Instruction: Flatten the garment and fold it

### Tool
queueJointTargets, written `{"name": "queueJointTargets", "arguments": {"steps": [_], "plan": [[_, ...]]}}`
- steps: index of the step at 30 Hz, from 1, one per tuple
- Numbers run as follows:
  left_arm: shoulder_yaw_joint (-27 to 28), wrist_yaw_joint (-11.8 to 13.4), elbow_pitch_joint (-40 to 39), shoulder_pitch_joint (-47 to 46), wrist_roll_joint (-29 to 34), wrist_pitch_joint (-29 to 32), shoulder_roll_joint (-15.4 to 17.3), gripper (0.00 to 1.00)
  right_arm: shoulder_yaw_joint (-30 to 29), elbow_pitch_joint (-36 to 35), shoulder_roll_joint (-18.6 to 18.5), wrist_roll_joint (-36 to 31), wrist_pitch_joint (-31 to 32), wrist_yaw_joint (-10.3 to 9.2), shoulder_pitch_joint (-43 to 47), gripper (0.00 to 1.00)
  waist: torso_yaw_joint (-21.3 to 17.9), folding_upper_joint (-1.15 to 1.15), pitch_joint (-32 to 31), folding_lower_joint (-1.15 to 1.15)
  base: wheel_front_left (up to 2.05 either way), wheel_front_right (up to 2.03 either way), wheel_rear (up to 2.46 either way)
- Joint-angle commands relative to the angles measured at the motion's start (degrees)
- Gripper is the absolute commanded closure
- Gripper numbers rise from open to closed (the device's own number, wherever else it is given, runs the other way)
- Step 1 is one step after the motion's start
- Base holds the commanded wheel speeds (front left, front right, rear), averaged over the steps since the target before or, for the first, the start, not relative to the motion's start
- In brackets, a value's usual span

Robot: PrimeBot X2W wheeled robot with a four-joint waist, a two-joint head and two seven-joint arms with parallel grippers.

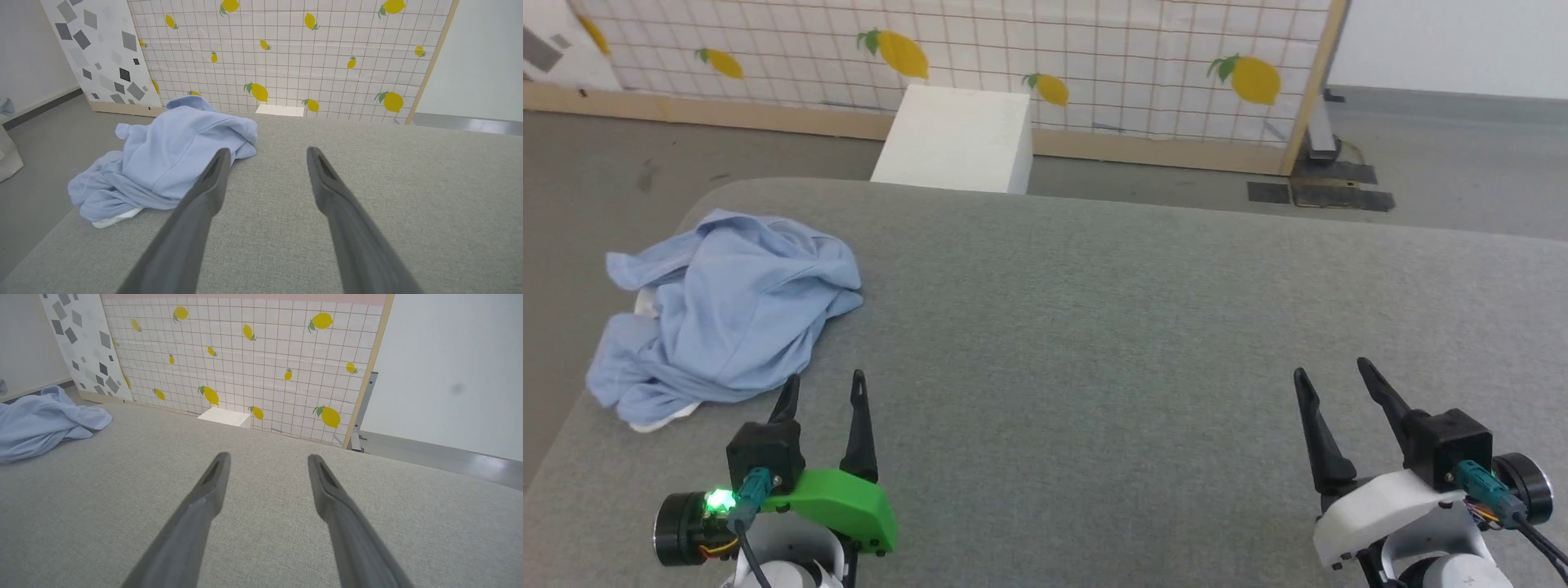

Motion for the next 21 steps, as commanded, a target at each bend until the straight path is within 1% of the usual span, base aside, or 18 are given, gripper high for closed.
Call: {"name": "queueJointTargets", "arguments": {"steps": [1,16,21], "plan": [[-0.2,0.5,0.3,-1.0,-0.9,-0.6,0.3,0.0,0.0,0.3,0.0,0.5,-0.6,-0.03,-1.2,0.0,1.5,0.0,0.0,0.0,0.0,0.0,0.0],[-0.6,2.1,1.7,-1.3,-2.9,-2.6,0.6,0.0,0.1,1.0,0.0,1.1,-1.8,-0.04,-1.9,0.0,8.1,0.0,0.4,0.0,0.0,0.0,0.0],[-0.7,2.7,2.1,-1.5,-3.5,-3.1,0.6,0.0,0.2,1.3,0.1,1.3,-2.1,-0.04,-2.3,0.0,9.6,0.0,0.5,0.0,-0.02,-0.02,-0.02]]}}
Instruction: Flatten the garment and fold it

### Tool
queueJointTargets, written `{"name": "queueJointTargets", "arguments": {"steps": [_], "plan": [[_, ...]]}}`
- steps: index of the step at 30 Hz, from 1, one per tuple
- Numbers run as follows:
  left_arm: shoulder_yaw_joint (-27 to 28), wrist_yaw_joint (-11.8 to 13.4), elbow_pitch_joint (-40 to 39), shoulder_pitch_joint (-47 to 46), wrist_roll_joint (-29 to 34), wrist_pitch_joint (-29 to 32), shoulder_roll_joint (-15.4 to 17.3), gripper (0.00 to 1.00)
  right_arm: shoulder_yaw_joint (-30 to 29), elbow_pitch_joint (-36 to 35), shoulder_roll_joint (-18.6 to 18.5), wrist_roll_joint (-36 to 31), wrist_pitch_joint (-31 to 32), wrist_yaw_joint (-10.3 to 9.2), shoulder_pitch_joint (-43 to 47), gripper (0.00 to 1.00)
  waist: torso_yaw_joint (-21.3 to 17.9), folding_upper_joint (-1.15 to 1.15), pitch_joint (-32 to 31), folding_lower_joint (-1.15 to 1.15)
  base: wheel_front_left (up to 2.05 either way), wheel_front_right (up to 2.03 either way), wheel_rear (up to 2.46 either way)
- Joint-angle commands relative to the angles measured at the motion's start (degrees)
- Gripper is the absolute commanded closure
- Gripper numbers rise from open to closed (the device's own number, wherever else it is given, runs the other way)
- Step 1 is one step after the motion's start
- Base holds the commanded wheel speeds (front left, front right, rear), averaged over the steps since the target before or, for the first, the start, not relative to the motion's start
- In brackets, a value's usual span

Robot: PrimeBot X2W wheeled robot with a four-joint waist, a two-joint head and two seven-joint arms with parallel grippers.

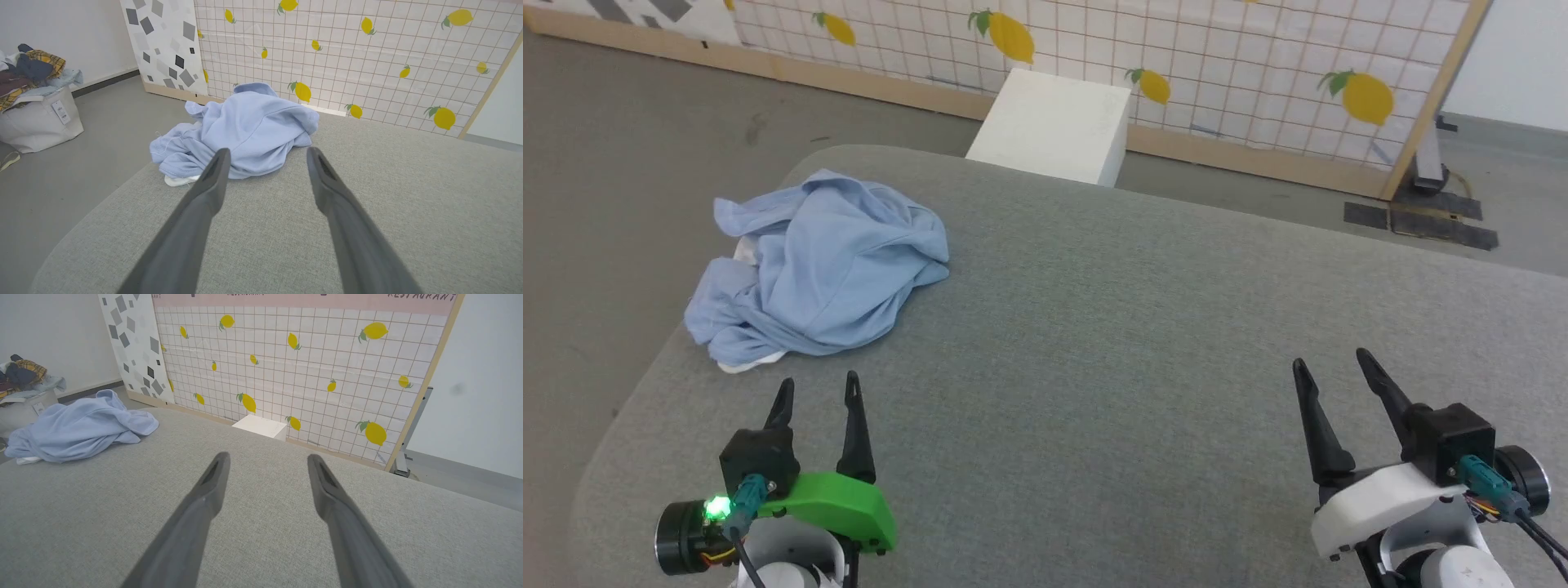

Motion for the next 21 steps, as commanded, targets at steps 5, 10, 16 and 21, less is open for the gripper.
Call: {"name": "queueJointTargets", "arguments": {"steps": [5,10,16,21], "plan": [[-0.1,1.0,0.6,-1.3,-1.2,-1.2,0.4,0.0,0.1,0.5,0.0,0.5,-0.8,-0.04,-1.3,0.0,2.1,0.0,0.0,0.0,0.0,0.0,0.0],[-0.1,1.8,1.1,-1.3,-2.0,-2.0,0.5,0.0,0.2,0.9,0.1,0.9,-1.3,-0.05,-1.5,0.0,4.1,0.0,0.1,0.0,0.0,0.0,0.0],[-0.3,2.6,1.1,-1.2,-2.5,-2.7,0.5,0.0,0.2,1.2,0.1,1.0,-1.8,-0.05,-1.7,0.0,5.8,0.0,0.3,0.0,0.0,0.0,0.0],[-0.3,3.2,1.3,-1.2,-3.1,-3.3,0.6,0.0,0.3,1.4,0.1,1.2,-2.2,-0.06,-1.9,0.0,7.3,0.0,0.4,0.0,0.0,0.0,0.0]]}}
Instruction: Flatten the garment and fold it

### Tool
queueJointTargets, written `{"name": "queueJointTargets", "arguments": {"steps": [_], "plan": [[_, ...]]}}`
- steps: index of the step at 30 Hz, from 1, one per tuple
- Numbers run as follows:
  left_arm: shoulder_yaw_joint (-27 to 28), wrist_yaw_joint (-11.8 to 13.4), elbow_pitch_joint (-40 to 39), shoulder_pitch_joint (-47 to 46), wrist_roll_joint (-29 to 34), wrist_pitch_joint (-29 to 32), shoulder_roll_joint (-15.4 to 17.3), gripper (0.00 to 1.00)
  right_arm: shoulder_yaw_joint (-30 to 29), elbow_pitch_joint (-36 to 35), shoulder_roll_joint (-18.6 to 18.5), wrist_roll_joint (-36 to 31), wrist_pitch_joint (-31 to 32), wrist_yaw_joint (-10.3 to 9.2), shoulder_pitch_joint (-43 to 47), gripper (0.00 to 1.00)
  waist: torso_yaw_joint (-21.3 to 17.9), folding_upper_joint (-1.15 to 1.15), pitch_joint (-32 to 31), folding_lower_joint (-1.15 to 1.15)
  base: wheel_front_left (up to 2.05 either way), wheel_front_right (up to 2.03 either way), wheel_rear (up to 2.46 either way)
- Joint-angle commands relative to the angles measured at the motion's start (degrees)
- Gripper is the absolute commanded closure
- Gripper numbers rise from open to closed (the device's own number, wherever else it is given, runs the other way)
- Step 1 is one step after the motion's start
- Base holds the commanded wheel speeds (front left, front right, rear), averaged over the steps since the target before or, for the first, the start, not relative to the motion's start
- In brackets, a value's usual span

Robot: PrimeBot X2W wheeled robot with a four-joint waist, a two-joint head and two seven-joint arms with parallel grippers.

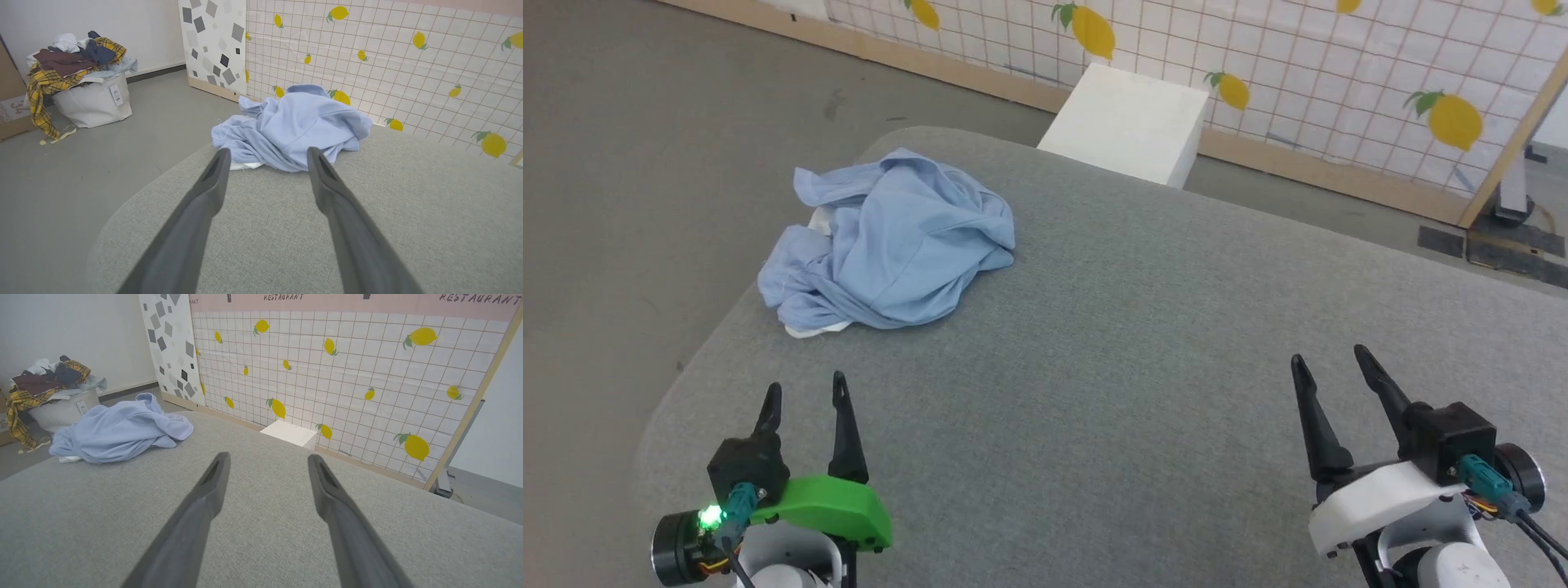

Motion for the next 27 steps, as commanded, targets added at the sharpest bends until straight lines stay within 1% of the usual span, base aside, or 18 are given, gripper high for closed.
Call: {"name": "queueJointTargets", "arguments": {"steps": [1,25,27], "plan": [[-0.1,0.6,0.2,-1.2,-0.5,-0.5,0.5,0.0,0.1,0.3,0.1,0.5,-0.7,-0.06,-1.3,0.0,0.8,0.0,0.1,0.0,0.0,0.0,0.0],[-0.8,3.6,1.8,-1.5,-3.6,-3.4,1.2,0.0,0.5,1.5,0.1,1.7,-2.4,-0.07,-2.0,0.0,7.5,0.0,0.2,0.0,0.0,0.0,0.0],[-0.7,4.2,1.9,-1.7,-4.2,-3.9,1.4,0.0,0.6,1.7,0.1,1.9,-2.6,-0.08,-2.3,0.0,8.5,0.0,0.4,0.0,0.0,0.0,0.0]]}}
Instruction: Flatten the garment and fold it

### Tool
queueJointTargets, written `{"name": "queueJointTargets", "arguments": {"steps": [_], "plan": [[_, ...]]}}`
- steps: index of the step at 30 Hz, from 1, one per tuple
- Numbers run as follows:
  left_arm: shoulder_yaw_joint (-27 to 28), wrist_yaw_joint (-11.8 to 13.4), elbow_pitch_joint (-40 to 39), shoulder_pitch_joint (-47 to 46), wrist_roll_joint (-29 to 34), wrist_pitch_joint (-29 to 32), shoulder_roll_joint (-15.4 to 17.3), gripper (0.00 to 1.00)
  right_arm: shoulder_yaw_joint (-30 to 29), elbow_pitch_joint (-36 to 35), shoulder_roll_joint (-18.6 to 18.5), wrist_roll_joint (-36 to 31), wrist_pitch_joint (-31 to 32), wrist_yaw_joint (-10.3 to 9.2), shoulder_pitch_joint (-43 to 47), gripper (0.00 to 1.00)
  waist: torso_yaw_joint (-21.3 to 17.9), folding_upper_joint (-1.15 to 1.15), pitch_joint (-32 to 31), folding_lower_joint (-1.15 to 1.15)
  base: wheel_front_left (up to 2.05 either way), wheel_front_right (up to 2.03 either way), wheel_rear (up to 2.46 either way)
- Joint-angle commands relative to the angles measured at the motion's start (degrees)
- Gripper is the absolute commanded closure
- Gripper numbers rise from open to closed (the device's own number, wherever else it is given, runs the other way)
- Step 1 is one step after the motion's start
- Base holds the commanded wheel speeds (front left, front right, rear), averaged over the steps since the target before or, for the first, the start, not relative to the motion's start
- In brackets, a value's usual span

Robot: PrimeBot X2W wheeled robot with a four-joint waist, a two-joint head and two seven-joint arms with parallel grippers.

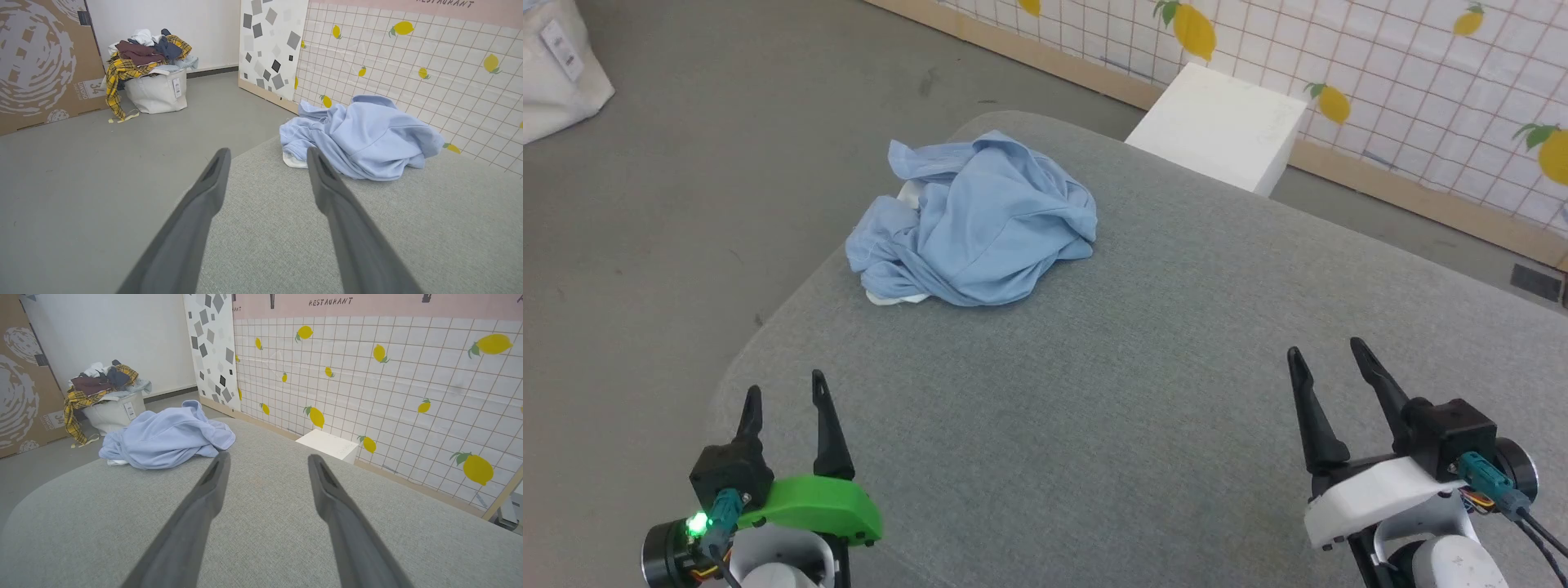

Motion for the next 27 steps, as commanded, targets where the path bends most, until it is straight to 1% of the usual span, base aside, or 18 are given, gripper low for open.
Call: {"name": "queueJointTargets", "arguments": {"steps": [1,3,6,9,13,16,17,18,20,23,27], "plan": [[-0.1,0.6,0.3,-1.3,-0.6,-0.6,0.5,0.0,0.1,0.2,0.0,0.6,-0.6,-0.08,-1.3,0.0,0.5,0.0,0.3,0.0,0.0,0.0,0.0],[0.0,0.4,0.2,-2.1,-1.3,-0.8,0.6,0.0,0.2,0.2,0.0,0.5,-0.6,-0.08,-1.6,0.0,0.9,0.0,0.9,0.0,0.0,0.0,0.0],[-0.3,-1.2,1.3,-4.9,-2.5,-0.8,1.4,0.0,0.3,-0.2,0.0,0.2,-0.3,-0.08,-2.4,0.0,0.9,0.0,2.8,0.0,0.0,0.0,0.0],[-0.1,-3.0,3.9,-10.7,-4.3,0.1,2.7,0.0,0.7,-1.0,0.0,-0.5,0.4,-0.08,-3.6,0.0,0.1,0.0,6.1,0.0,0.0,0.0,0.0],[0.1,-5.5,7.9,-20.5,-6.8,3.2,4.7,0.0,1.6,-2.5,0.0,-2.1,1.5,-0.08,-6.0,0.0,-2.2,0.0,12.1,0.0,0.0,0.0,0.0],[0.9,-8.0,12.3,-28.9,-9.9,7.0,6.7,0.0,2.7,-3.6,0.0,-3.4,2.4,-0.09,-8.2,0.0,-4.9,0.0,17.4,0.0,0.0,0.0,0.0],[1.3,-9.3,13.7,-31.3,-11.5,8.7,7.2,0.0,3.1,-4.0,0.0,-3.8,2.7,-0.09,-8.9,0.0,-5.8,0.0,19.1,0.0,0.0,0.0,0.0],[1.7,-10.7,15.2,-34.1,-12.9,10.6,8.2,0.0,3.5,-4.5,0.0,-4.3,3.0,-0.09,-9.8,0.0,-7.3,0.0,21.2,0.0,0.0,0.0,0.0],[2.9,-12.4,18.2,-38.5,-15.3,14.2,10.0,0.0,4.1,-4.9,0.0,-5.1,3.3,-0.09,-11.5,0.0,-9.7,0.0,24.3,0.0,0.0,0.0,0.0],[4.7,-13.0,22.7,-43.4,-17.9,20.4,13.0,0.0,5.2,-4.7,-0.1,-5.7,3.2,-0.09,-14.1,0.0,-13.6,0.0,28.6,0.0,0.0,0.0,0.0],[6.6,-12.6,27.1,-46.7,-21.2,27.7,15.1,0.0,5.5,-4.2,-0.2,-5.5,2.1,-0.09,-16.4,0.0,-17.4,0.0,32.1,0.0,0.0,0.0,0.0]]}}
